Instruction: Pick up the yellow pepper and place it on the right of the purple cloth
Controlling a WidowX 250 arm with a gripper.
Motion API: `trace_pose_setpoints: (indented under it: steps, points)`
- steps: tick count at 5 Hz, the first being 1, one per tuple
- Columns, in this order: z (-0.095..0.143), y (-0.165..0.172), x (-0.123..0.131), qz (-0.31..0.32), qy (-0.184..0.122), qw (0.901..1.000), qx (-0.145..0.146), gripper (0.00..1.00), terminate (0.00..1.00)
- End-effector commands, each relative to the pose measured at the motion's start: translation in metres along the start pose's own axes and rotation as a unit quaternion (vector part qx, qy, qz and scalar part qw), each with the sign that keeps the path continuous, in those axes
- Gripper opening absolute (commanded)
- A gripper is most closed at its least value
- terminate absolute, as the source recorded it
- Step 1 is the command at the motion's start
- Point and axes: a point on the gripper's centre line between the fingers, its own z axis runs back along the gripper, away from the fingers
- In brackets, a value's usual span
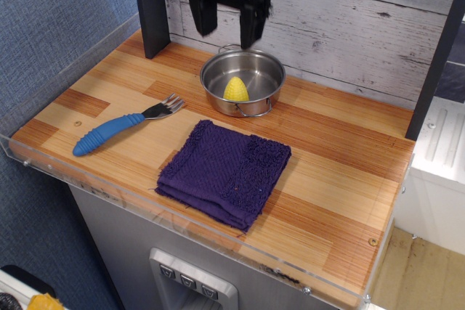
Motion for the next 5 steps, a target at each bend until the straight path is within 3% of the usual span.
trace_pose_setpoints:
  steps: [1,3,5]
  points:
    - [0.031,0.001,-0.005,0.007,-0.053,0.9985,0.007,1.00,0.00]
    - [0.020,-0.001,0.000,0.013,-0.078,0.9968,0.010,1.00,0.00]
    - [-0.003,-0.007,0.008,0.006,-0.068,0.9976,0.008,1.00,0.00]
